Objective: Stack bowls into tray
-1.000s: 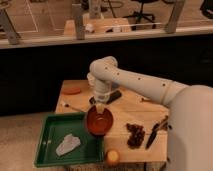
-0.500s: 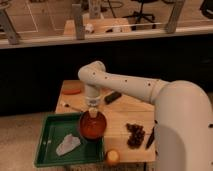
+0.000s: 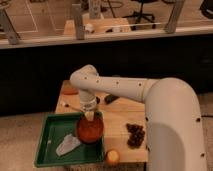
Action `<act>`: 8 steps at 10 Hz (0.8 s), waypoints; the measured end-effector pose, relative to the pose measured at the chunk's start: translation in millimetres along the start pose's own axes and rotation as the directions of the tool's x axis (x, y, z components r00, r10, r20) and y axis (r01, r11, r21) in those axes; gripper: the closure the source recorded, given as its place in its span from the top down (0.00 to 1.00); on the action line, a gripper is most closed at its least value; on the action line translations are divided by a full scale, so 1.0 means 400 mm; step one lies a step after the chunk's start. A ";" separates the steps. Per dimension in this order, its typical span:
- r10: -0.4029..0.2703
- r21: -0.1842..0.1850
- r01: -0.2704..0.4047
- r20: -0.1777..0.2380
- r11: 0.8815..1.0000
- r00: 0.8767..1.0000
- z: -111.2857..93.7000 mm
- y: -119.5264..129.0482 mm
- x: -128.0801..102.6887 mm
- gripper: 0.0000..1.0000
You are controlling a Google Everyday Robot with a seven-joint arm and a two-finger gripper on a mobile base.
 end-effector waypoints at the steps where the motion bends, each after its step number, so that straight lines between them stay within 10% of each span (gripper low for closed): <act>1: 0.001 0.010 -0.001 -0.032 1.000 0.999 0.006 -0.001 -0.006 0.00; 8: -0.008 0.023 0.012 -0.146 1.000 0.989 0.028 -0.007 -0.023 0.64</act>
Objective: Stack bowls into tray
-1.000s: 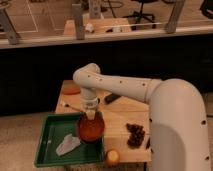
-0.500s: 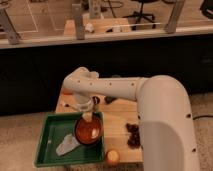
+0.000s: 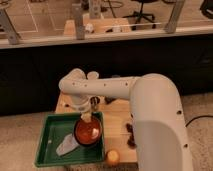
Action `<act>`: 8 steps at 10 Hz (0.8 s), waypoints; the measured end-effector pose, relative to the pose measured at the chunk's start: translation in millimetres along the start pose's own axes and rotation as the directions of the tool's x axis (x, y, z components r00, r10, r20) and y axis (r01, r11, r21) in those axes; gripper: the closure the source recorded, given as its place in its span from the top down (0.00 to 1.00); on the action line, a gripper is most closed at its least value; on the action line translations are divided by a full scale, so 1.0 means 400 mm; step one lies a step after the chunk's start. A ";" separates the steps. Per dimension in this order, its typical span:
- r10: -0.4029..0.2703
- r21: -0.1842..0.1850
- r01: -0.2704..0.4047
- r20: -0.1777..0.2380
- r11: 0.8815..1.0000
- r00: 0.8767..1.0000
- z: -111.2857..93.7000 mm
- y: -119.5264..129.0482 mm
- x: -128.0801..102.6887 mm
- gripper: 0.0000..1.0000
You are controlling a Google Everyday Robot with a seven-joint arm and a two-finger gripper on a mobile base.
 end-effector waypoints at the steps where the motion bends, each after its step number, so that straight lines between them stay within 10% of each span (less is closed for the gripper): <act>1: 0.000 0.001 0.000 -0.013 1.000 1.000 0.004 -0.002 0.001 0.75; 8: 0.005 -0.022 -0.006 -0.009 1.000 1.000 0.007 -0.013 0.007 0.80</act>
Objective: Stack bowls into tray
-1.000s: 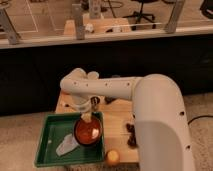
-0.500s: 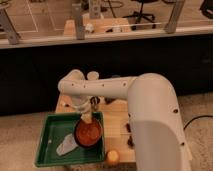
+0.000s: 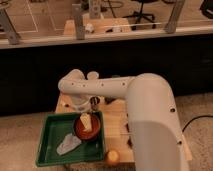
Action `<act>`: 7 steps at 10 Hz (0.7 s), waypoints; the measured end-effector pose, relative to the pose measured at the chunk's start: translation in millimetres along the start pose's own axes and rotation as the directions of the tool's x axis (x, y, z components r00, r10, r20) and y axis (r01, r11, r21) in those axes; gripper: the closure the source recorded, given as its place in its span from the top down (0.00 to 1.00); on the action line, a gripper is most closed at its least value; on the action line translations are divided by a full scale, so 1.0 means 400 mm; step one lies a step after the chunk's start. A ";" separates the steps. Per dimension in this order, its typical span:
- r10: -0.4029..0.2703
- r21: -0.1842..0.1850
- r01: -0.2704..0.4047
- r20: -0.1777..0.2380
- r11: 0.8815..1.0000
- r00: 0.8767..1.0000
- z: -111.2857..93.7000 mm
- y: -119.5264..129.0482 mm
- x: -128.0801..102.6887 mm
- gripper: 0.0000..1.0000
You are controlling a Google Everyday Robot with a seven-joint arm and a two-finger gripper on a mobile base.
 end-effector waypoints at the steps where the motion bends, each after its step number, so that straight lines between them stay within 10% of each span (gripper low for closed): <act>1: 0.003 -0.004 -0.003 0.015 1.000 1.000 -0.007 -0.004 0.007 0.80; 7: 0.049 0.000 -0.050 0.160 0.999 0.986 -0.130 -0.023 0.121 0.80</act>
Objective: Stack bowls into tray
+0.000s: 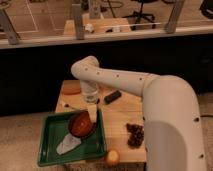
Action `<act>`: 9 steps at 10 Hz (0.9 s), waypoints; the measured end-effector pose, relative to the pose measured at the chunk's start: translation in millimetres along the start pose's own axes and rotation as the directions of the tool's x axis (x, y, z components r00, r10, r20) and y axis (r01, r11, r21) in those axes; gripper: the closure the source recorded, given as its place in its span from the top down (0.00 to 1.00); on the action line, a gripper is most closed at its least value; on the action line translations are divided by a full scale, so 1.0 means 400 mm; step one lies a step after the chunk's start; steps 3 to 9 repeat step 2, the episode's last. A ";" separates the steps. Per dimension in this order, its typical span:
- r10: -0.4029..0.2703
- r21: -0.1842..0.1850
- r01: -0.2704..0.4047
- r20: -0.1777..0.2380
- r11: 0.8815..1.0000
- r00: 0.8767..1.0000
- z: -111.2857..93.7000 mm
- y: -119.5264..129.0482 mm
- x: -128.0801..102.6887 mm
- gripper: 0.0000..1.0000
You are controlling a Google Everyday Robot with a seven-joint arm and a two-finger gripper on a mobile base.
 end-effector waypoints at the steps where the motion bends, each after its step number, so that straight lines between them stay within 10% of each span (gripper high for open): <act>1: 0.014 0.006 -0.015 0.042 1.000 0.999 -0.023 0.000 0.033 0.80; 9: 0.022 0.007 -0.023 0.053 1.000 0.998 -0.029 0.001 0.049 0.80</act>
